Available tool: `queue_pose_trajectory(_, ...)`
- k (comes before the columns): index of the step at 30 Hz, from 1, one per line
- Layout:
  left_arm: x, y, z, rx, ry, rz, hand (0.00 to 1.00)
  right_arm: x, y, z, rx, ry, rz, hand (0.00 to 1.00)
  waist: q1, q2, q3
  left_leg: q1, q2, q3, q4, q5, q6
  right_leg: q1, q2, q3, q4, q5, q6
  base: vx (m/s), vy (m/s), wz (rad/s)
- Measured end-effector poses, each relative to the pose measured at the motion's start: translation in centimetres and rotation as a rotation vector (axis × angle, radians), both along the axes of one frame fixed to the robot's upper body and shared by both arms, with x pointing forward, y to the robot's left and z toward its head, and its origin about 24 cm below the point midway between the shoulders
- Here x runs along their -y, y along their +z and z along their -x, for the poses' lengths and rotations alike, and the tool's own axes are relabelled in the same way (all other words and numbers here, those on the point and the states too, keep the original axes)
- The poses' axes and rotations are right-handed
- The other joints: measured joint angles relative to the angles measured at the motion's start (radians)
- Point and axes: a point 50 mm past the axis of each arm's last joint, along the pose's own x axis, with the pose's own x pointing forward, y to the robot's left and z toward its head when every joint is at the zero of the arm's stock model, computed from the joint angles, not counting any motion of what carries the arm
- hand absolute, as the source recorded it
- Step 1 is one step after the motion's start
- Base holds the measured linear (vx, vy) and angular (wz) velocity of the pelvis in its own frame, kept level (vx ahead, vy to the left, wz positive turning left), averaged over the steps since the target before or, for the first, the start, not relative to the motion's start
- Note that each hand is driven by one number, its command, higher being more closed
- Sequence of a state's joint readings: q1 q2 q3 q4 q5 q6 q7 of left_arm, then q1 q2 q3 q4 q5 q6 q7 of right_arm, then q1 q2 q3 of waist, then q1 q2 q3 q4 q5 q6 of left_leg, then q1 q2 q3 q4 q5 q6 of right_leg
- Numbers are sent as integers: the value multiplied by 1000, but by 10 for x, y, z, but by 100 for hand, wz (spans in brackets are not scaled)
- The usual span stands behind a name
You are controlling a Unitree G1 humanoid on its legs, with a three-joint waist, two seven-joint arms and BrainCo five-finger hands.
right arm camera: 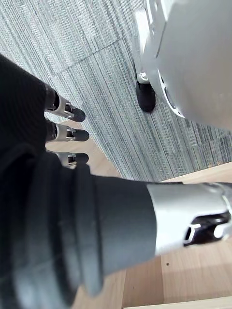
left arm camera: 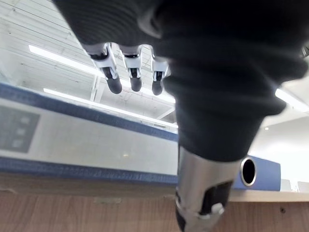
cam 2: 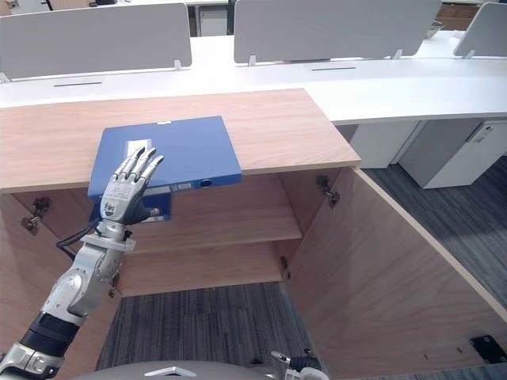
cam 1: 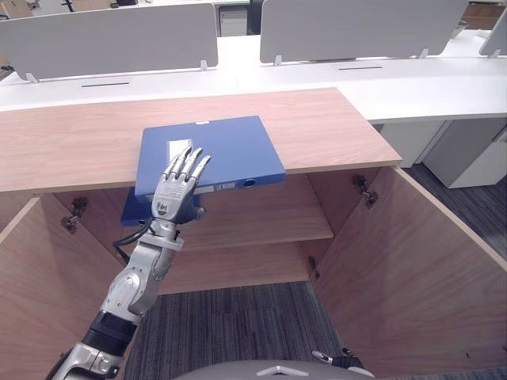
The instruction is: Walk over to the cabinet, pick up the folder, carry it to the office cabinet, place the folder inside the office cabinet, then close the office cabinet door
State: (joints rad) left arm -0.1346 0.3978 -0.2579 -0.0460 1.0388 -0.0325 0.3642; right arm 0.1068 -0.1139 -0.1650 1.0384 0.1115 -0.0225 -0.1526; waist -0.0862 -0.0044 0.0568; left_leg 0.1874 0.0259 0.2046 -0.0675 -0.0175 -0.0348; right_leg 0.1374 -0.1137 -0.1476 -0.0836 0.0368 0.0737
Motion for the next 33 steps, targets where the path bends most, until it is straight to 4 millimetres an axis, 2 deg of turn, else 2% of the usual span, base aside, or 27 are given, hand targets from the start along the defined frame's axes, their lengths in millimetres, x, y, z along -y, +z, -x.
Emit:
queue_pose_trajectory(8,-5,-5,-8,-18,49,-61,0,1,0,1,-1,-7,0,0,-12,0,0,-13,0,11,-6,-1,-1,-22,2,6,1,6,9,-5,-14,-4)
queue_pose_trajectory(9,-5,-6,-8,-22,52,-65,100,1,0,1,-2,-8,-1,0,-12,1,0,-13,0,11,-6,-1,-1,-22,2,5,1,6,9,0,0,0)
queue_pose_trajectory(14,-10,-4,-10,-14,85,-78,100,1,0,0,0,-8,-6,0,-24,2,0,-13,0,11,-6,-1,-1,-23,2,5,0,6,8,-7,-5,0)
queue_pose_trajectory(26,-28,17,-15,109,174,-47,100,1,0,0,5,-8,-19,0,-28,11,-5,-19,1,13,-8,-2,-1,-32,2,8,-3,7,11,-15,-10,0)
queue_pose_trajectory(30,-27,19,-14,127,169,-30,100,1,0,-2,10,-5,-19,0,-27,8,-6,-19,0,13,-8,-2,-1,-32,2,8,-3,8,11,-8,-7,0)
queue_pose_trajectory(33,-24,21,-5,143,145,24,100,0,1,-2,13,-4,-18,0,-26,8,-6,-18,0,13,-8,-2,-1,-31,2,8,-3,8,10,-11,-10,0)
